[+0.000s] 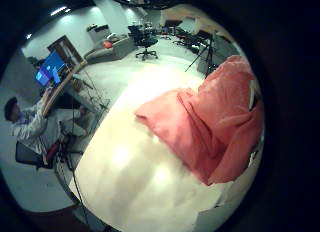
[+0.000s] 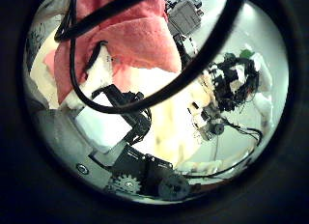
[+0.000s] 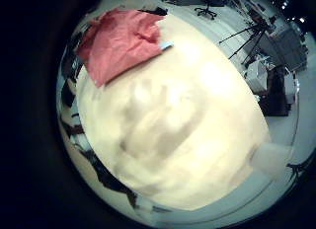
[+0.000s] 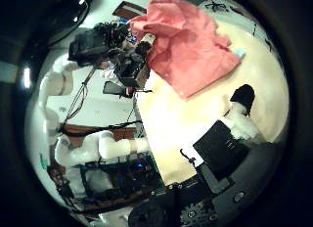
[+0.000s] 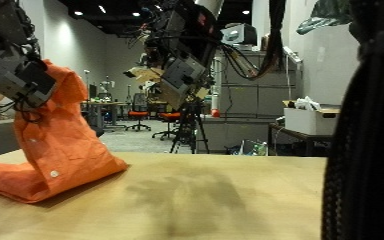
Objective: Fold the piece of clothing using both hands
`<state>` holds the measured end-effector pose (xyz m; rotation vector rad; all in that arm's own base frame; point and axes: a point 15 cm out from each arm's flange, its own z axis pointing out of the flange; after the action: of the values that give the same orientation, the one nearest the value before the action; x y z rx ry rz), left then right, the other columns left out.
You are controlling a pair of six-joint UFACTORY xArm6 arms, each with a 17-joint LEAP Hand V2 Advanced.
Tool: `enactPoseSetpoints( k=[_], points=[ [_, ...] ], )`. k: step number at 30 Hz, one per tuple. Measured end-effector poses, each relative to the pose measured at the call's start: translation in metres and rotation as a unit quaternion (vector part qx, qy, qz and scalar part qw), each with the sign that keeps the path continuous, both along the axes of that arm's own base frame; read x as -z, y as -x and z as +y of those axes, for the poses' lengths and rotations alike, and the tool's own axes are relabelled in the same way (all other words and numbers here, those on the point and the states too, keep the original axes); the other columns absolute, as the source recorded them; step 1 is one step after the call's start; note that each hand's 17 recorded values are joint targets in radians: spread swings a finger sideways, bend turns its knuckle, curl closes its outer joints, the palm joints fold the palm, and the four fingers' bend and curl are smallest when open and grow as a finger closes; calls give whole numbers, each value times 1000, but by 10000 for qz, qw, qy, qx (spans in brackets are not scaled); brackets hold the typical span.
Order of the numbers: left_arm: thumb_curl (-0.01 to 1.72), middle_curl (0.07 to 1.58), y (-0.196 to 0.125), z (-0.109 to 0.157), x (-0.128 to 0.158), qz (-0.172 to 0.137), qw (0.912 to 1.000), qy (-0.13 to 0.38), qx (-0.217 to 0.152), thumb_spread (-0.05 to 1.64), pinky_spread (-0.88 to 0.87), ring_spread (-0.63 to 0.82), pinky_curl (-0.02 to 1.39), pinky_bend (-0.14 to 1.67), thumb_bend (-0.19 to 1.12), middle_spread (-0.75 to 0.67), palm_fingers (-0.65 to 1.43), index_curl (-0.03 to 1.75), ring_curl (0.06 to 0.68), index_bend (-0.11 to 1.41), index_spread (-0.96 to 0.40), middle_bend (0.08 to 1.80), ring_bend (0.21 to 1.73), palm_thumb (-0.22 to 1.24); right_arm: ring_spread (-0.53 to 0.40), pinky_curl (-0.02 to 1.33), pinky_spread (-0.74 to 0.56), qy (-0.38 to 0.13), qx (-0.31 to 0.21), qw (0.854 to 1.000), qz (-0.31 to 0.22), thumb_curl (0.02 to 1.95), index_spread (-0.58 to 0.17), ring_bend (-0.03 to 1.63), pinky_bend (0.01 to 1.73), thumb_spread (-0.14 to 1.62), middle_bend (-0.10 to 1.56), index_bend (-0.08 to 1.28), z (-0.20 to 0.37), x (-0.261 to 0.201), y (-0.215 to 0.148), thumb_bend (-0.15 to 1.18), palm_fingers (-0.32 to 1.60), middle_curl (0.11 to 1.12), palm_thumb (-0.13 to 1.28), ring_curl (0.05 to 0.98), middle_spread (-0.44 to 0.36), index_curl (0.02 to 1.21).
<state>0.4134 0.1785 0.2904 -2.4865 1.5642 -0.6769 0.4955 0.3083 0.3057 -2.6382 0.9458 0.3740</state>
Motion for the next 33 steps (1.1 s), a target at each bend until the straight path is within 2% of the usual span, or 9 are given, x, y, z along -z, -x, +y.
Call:
enactPoseSetpoints(
  k=[2,5,7,13,19,22,26,31,33],
  points=[
    [469,458,4,11,6,57,9997,131,-172,1202,258,112,157,298,-39,-103,288,639,240,896,-340,453,579,677,140,122,442,8,1,10000,10,1532,-179,577,643,873,311,192,-7,-3,0,-6,378,332,993,139,84,356],
    [439,413,14,33,19,118,9980,320,-532,1162,368,287,232,503,-55,175,14,482,274,354,-33,322,714,538,117,116,439,-11,41,10000,-46,1527,-218,564,625,888,296,192,-14,-8,-4,-3,378,332,993,137,59,361],
    [426,380,19,43,24,137,9971,340,-669,1123,414,360,242,530,-60,287,-57,433,267,229,70,278,723,480,108,113,438,-6,63,9999,-90,1525,-236,558,619,894,288,199,-19,-12,-6,-3,385,331,994,136,53,365],
    [395,315,28,84,21,-49,9943,69,-1063,1043,530,547,248,494,-34,510,-129,316,229,109,220,190,667,387,74,104,434,210,-15,9997,-97,1516,-274,527,590,918,261,199,-34,-13,-3,-3,392,331,995,130,26,375],
    [378,293,36,86,-6,-274,9951,-262,-909,1019,565,592,246,437,-31,538,-111,275,202,144,197,174,597,359,68,96,437,253,-20,9997,-21,1506,-296,498,553,941,243,201,-48,-24,5,-11,394,332,975,127,17,384],
    [371,285,46,63,-34,-351,9962,-474,-648,1015,572,605,246,404,-31,532,-90,270,193,153,180,176,569,351,117,100,444,610,-123,9979,162,1471,-288,441,524,955,229,202,-69,-31,24,-38,325,333,885,122,-9,393],
    [367,279,63,19,-63,-284,9969,-708,-209,1005,571,612,249,373,-28,515,-49,272,185,159,169,182,540,352,162,111,439,1382,31,9904,67,1344,-285,415,496,987,190,172,-114,-65,48,-49,254,326,742,124,38,381],
    [365,296,82,-64,-66,176,9941,-793,723,987,548,589,253,337,-25,460,41,285,183,180,195,212,526,366,207,141,439,2156,235,9761,151,1114,-289,364,502,1095,179,174,-158,-100,92,-42,159,316,560,131,68,364],
    [365,299,101,-93,-56,626,9895,-805,1028,982,545,585,256,327,-28,450,45,291,183,179,199,208,520,368,228,156,434,2534,331,9656,479,998,-290,337,497,1155,179,166,-168,-106,125,-59,87,313,447,135,81,357]
  ],
)
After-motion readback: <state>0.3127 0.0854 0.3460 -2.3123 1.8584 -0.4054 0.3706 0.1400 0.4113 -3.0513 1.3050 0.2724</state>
